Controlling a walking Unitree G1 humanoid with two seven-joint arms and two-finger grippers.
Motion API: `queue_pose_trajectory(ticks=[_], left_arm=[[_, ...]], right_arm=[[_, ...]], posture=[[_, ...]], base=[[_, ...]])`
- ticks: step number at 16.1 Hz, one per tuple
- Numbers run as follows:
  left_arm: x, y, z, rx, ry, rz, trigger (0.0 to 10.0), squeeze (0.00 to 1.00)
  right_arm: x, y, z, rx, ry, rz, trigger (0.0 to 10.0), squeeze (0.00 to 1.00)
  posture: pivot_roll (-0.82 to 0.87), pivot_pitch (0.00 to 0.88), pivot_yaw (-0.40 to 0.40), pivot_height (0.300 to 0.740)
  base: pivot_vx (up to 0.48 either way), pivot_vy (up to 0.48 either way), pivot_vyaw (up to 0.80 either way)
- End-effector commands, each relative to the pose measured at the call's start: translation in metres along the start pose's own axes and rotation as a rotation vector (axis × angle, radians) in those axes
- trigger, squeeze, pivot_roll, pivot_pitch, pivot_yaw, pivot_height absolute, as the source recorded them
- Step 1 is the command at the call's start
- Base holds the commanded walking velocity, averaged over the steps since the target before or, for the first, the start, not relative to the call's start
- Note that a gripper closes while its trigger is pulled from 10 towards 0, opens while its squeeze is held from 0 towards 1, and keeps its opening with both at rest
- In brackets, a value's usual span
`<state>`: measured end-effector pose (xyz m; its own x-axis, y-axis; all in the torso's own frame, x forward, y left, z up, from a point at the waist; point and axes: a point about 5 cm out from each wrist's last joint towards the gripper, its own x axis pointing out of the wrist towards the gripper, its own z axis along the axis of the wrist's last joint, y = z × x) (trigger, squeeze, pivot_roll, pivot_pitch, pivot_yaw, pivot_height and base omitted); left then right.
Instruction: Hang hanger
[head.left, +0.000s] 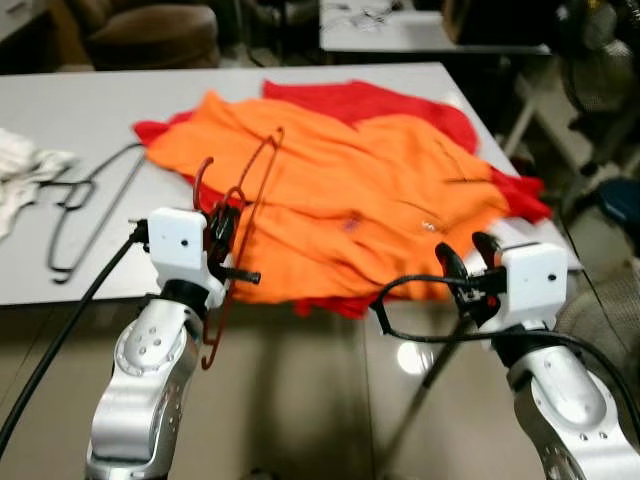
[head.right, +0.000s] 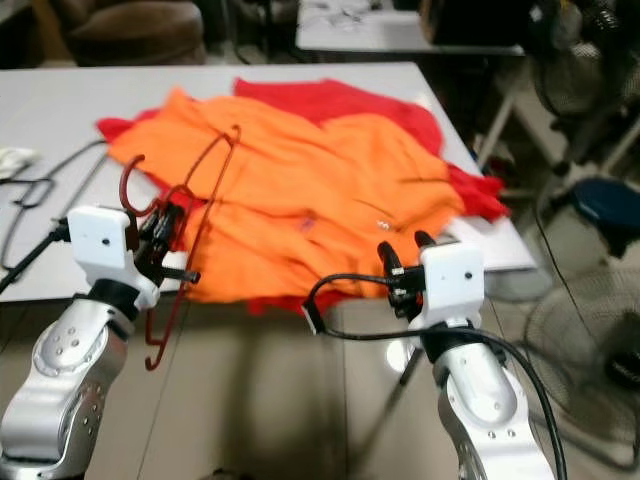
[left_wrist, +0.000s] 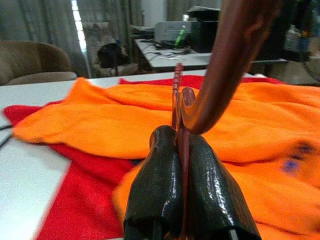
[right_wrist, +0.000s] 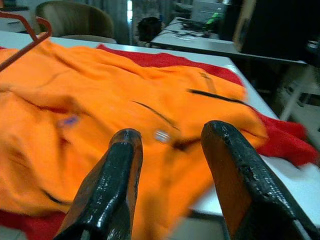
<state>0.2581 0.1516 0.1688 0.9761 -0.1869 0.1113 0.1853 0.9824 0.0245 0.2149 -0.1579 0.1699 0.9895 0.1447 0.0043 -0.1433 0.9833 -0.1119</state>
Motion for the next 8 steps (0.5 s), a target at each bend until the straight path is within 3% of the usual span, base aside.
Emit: queue_pose_trajectory(ticks=[1, 8], left_arm=[[0.0014, -0.0072, 0.0004, -0.001, -0.011, -0.020, 10.0, 0.00], [-0.0004, -0.0062, 0.0007, 0.005, -0.015, 0.010, 10.0, 0.00]], right_arm=[[-0.0015, -0.0081, 0.0037, -0.029, -0.010, -0.029, 10.0, 0.00], [0.0002, -0.0126, -0.0004, -0.083, 0.027, -0.011, 10.0, 0.00]], posture=[[-0.11, 0.080, 0.051, 0.740], [-0.10, 0.081, 0.044, 0.740]], base=[[0.000, -0.480, 0.00], [0.000, -0.480, 0.00]])
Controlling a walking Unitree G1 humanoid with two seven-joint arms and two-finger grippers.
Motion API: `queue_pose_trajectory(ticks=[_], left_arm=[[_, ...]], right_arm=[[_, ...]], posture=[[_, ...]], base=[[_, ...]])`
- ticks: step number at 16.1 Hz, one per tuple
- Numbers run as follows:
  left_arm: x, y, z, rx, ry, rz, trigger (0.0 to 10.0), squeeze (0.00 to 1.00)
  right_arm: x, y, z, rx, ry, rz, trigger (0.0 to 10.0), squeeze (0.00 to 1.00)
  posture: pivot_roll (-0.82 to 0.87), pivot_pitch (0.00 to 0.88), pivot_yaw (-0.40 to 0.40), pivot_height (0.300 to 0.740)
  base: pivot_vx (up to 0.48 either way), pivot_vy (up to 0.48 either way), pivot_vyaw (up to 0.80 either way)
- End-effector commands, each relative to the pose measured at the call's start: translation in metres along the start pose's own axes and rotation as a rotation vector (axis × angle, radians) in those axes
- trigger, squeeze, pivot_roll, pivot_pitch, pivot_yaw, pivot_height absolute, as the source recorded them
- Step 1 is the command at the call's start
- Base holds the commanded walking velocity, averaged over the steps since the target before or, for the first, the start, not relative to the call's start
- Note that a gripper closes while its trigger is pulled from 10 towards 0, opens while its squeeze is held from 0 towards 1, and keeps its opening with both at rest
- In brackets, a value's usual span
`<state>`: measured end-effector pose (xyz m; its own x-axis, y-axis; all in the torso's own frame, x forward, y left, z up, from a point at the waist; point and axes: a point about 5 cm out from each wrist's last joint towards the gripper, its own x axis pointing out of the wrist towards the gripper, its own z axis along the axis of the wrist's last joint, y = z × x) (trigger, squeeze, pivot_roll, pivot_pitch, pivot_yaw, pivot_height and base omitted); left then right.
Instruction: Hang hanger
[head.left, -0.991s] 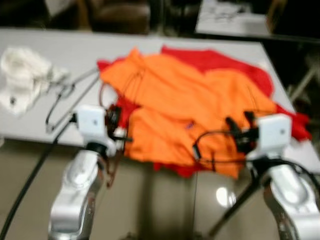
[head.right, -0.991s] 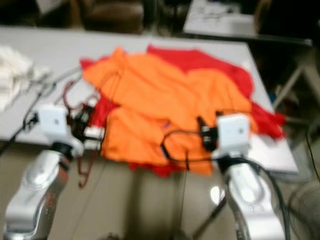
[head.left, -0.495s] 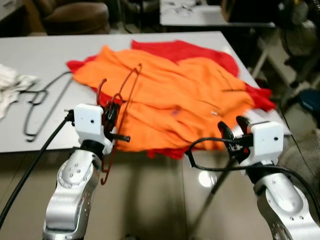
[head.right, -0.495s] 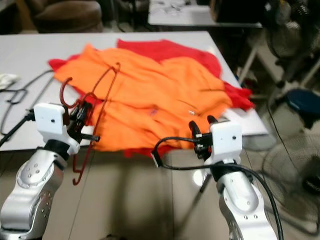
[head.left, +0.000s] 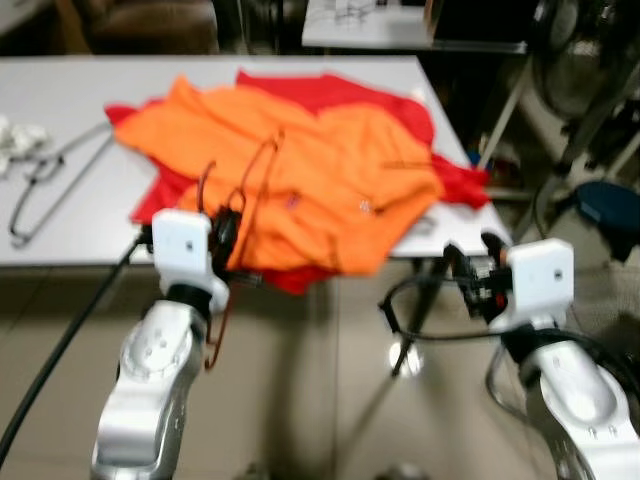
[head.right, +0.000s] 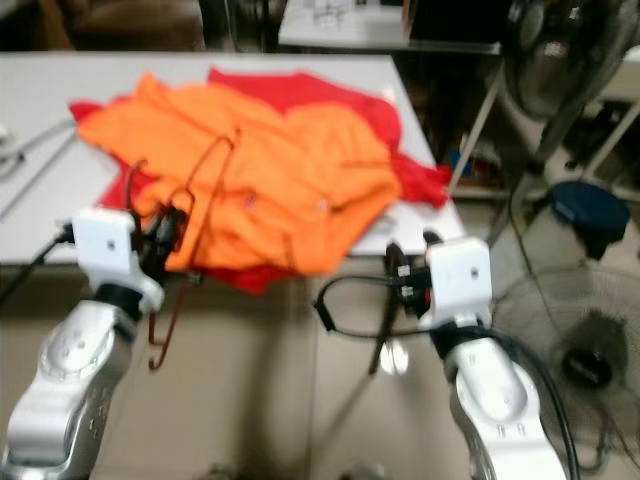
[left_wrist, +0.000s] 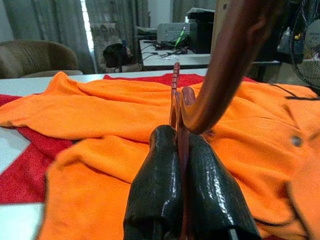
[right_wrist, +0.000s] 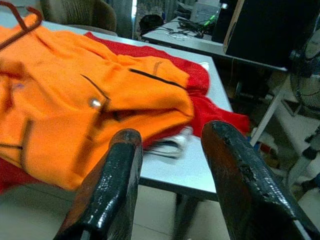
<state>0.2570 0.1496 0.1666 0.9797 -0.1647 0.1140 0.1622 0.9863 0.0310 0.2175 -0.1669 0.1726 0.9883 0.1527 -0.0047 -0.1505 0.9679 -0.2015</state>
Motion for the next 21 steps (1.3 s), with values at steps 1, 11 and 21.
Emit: queue_pose_trajectory(ticks=[1, 11, 21], left_arm=[[0.001, -0.004, 0.003, 0.000, -0.017, -0.005, 10.0, 0.00], [0.012, -0.007, 0.006, 0.012, -0.024, 0.011, 10.0, 0.00], [0.015, -0.012, -0.011, 0.017, 0.084, -0.053, 10.0, 0.00]], right_arm=[[-0.001, -0.002, -0.002, -0.033, 0.015, 0.005, 10.0, 0.00], [0.004, -0.010, -0.002, -0.042, -0.007, -0.028, 10.0, 0.00], [-0.005, -0.011, -0.020, 0.110, 0.078, -0.147, 10.0, 0.00]], posture=[[-0.10, 0.081, 0.044, 0.740], [-0.11, 0.086, 0.068, 0.740], [-0.12, 0.093, 0.109, 0.740]], base=[[0.000, -0.480, 0.80], [0.000, -0.480, 0.80], [0.000, -0.096, 0.16]])
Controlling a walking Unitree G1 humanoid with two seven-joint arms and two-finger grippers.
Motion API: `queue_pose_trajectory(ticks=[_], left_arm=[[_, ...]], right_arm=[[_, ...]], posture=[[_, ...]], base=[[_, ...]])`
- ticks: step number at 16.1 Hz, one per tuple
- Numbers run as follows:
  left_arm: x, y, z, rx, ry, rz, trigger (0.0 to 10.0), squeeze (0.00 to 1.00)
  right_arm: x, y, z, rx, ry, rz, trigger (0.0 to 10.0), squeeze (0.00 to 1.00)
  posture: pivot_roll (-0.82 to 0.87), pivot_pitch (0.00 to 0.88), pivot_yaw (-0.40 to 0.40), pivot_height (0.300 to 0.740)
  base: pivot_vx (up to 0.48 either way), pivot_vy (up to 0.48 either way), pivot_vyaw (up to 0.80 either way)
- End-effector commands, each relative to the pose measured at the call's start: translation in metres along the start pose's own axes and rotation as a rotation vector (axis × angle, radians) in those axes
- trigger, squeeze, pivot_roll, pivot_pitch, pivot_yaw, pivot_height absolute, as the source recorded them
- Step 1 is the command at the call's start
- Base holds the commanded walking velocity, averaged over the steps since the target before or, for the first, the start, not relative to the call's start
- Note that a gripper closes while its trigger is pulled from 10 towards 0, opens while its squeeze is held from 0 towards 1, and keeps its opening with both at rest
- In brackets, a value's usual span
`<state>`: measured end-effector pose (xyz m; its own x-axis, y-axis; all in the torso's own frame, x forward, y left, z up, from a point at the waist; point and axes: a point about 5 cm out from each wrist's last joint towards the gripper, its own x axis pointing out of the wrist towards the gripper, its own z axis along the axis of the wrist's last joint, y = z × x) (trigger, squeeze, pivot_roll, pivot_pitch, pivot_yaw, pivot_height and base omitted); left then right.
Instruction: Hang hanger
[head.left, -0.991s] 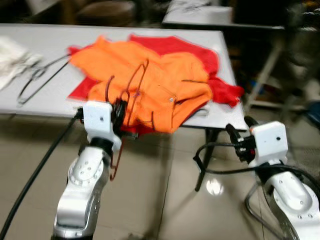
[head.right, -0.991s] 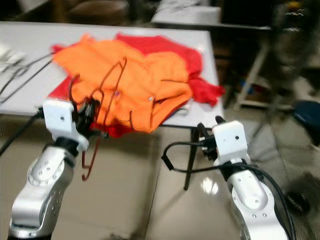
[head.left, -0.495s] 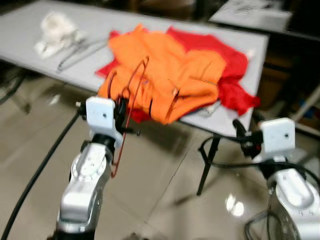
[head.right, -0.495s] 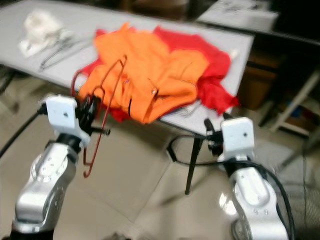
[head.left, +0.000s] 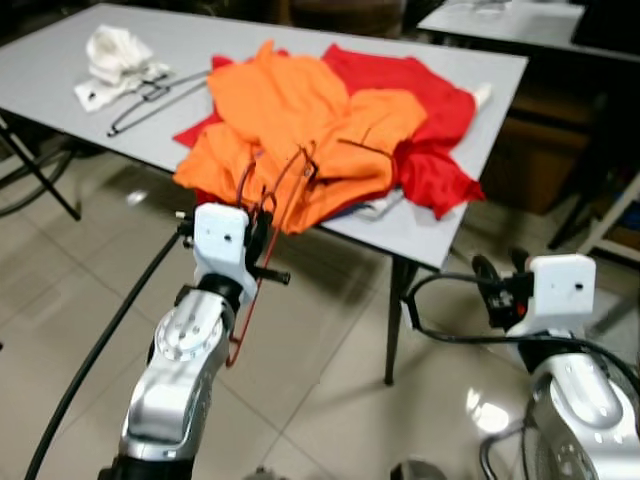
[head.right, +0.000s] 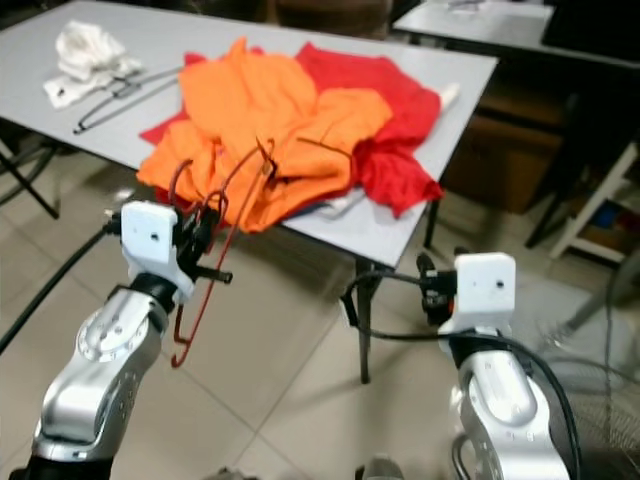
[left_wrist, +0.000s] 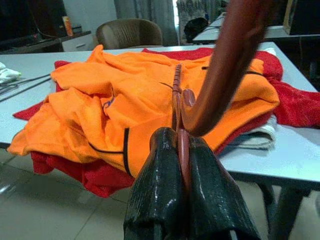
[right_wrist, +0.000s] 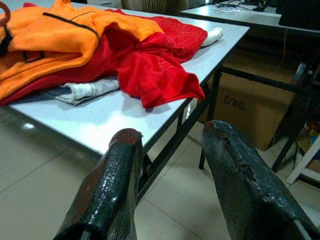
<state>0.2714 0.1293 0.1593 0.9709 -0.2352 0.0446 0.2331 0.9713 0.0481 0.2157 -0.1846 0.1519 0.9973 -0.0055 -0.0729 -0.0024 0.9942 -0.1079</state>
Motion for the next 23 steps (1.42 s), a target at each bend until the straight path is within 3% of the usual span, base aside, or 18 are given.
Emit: queue_pose_trajectory(ticks=[1, 23], left_arm=[[-0.0029, 0.0070, -0.0027, 0.012, 0.018, 0.024, 10.0, 0.00], [-0.0039, 0.0095, -0.0018, 0.017, 0.012, 0.036, 10.0, 0.00]], right_arm=[[-0.0015, 0.0027, 0.0035, 0.012, -0.012, 0.004, 10.0, 0.00], [-0.0014, 0.0046, 0.0019, -0.003, 0.007, 0.015, 10.0, 0.00]], posture=[[-0.12, 0.093, 0.109, 0.740], [-0.11, 0.088, 0.098, 0.740]], base=[[0.000, 0.000, 0.00], [0.000, 0.000, 0.00]])
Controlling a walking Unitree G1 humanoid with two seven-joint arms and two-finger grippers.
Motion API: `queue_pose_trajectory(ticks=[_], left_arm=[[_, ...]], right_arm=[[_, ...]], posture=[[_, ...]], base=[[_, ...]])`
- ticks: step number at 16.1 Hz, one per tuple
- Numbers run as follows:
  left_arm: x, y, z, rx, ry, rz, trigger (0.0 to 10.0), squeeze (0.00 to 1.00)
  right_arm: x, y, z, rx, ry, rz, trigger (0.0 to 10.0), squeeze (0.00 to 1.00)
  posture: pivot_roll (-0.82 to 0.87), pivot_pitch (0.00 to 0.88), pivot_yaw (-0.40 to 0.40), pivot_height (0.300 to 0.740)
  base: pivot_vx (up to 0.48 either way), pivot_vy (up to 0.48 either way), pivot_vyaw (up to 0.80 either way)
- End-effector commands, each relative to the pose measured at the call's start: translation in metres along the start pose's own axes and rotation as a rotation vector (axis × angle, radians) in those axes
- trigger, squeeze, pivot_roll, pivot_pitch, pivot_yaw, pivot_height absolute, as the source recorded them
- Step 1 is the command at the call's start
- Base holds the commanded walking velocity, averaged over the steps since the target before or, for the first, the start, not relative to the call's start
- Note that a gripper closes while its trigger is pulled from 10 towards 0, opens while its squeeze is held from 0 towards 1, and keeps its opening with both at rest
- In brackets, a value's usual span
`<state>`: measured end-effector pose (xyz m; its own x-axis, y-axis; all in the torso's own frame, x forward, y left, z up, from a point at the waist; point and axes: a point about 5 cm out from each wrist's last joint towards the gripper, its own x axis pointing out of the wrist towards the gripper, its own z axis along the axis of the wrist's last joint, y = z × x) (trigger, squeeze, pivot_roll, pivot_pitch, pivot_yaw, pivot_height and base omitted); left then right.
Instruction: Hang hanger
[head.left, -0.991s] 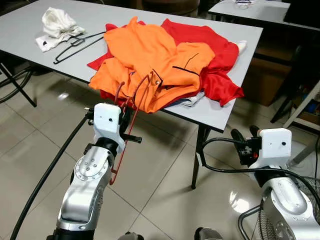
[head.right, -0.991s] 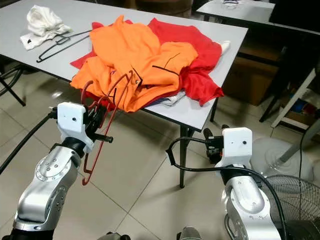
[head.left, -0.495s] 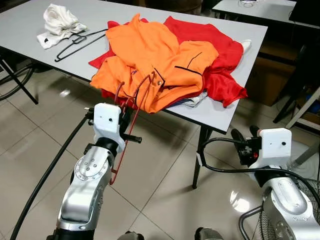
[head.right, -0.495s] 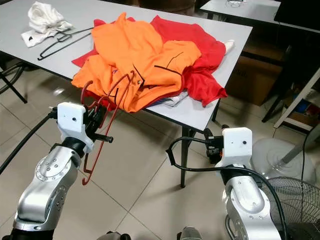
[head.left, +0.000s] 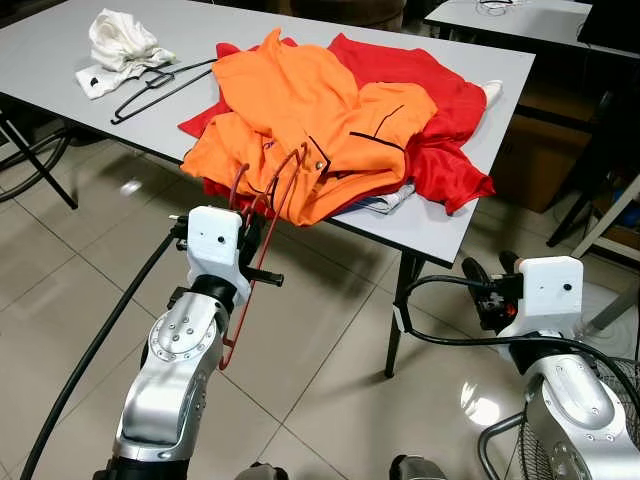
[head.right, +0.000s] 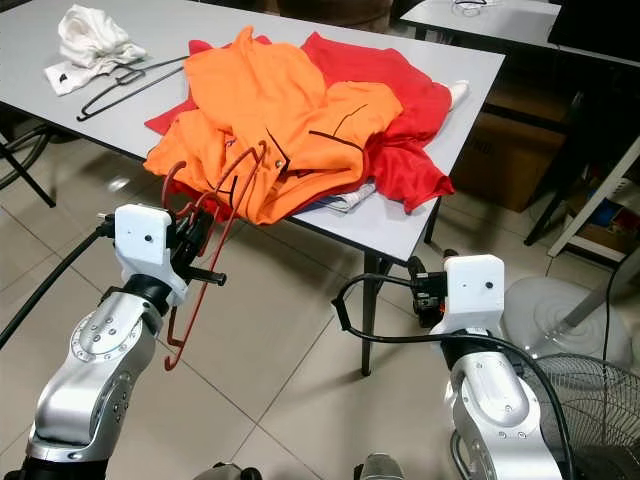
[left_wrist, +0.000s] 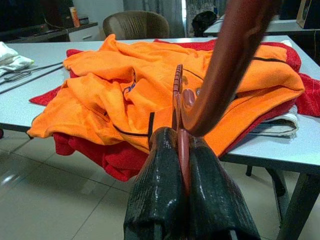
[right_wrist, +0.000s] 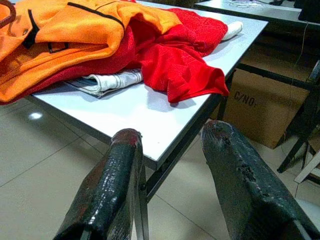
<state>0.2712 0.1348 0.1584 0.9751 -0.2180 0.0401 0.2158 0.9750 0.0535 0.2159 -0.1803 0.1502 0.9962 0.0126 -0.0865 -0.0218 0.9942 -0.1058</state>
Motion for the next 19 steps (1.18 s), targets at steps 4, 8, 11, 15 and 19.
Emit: queue_pose_trajectory(ticks=[4, 8, 11, 15, 19], left_arm=[[-0.0023, 0.0042, -0.0008, 0.010, 0.007, 0.019, 10.0, 0.00], [-0.0023, 0.0042, -0.0008, 0.010, 0.007, 0.019, 10.0, 0.00], [-0.0023, 0.0042, -0.0008, 0.010, 0.007, 0.019, 10.0, 0.00], [-0.0077, 0.0076, 0.0037, 0.027, -0.024, 0.054, 10.0, 0.00], [-0.0078, 0.0070, 0.0032, 0.025, -0.023, 0.054, 10.0, 0.00]], right_arm=[[-0.0017, 0.0001, 0.0030, -0.003, -0.004, -0.005, 10.0, 0.00], [-0.0017, 0.0001, 0.0030, -0.003, -0.004, -0.005, 10.0, 0.00], [-0.0017, 0.0001, 0.0030, -0.003, -0.004, -0.005, 10.0, 0.00], [0.0050, 0.0041, 0.0088, -0.002, -0.034, 0.040, 10.0, 0.00], [0.0050, 0.0037, 0.0094, -0.002, -0.033, 0.044, 10.0, 0.00]], posture=[[-0.11, 0.088, 0.098, 0.740], [-0.11, 0.088, 0.098, 0.740], [-0.11, 0.088, 0.098, 0.740], [-0.10, 0.087, 0.063, 0.740], [-0.10, 0.090, 0.060, 0.740]], base=[[0.000, 0.000, 0.00], [0.000, 0.000, 0.00], [0.000, 0.000, 0.00], [0.000, 0.000, 0.00], [0.000, 0.000, 0.00]])
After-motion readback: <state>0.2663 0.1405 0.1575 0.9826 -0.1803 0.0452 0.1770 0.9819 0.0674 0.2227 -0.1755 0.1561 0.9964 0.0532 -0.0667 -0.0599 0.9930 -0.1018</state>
